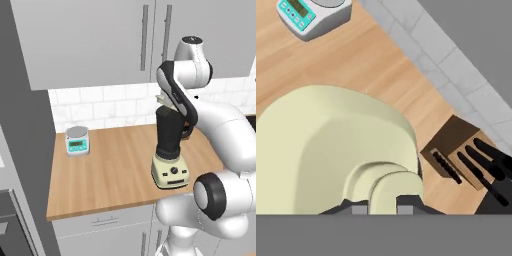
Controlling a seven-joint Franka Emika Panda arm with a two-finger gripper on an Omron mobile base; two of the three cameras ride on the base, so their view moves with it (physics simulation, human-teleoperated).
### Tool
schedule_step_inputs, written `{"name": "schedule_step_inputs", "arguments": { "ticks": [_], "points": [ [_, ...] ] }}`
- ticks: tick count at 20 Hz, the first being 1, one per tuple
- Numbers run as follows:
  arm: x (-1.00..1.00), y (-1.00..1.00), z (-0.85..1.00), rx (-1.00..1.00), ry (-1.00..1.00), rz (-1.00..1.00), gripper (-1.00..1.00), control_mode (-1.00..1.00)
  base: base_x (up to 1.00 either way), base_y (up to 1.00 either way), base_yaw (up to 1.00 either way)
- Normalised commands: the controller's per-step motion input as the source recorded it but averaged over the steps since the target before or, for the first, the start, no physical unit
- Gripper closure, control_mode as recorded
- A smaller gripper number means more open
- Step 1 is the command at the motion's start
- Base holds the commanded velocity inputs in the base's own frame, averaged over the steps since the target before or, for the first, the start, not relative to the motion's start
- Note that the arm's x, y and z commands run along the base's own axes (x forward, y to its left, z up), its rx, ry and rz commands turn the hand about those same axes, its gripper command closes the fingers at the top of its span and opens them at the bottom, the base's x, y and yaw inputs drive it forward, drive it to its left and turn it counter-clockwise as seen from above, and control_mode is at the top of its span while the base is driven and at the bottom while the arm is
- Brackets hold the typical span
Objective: Close the lid blender by securely placing the lid on top.
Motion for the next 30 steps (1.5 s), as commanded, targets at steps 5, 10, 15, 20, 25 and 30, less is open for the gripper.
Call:
{"name": "schedule_step_inputs", "arguments": {
  "ticks": [5, 10, 15, 20, 25, 30],
  "points": [
    [-0.02, 0.0, 0.01, -0.01, -0.01, -0.01, 1.0, -1.0, 0.0, 0.0, 0.0],
    [-0.1, 0.0, 0.01, -0.03, -0.2, -0.02, 1.0, -1.0, 0.0, 0.0, 0.0],
    [-0.21, 0.03, 0.05, -0.09, -0.43, -0.11, 1.0, -1.0, 0.0, 0.0, 0.0],
    [0.0, 0.02, 0.0, -0.12, -0.11, -0.08, 1.0, -1.0, 0.0, 0.0, 0.0],
    [0.16, 0.0, 0.0, -0.09, 0.0, 0.0, 1.0, -1.0, 0.0, 0.0, 0.0],
    [0.05, 0.0, -0.05, -0.11, 0.1, 0.0, 1.0, -1.0, 0.0, 0.0, 0.0]
  ]
}}
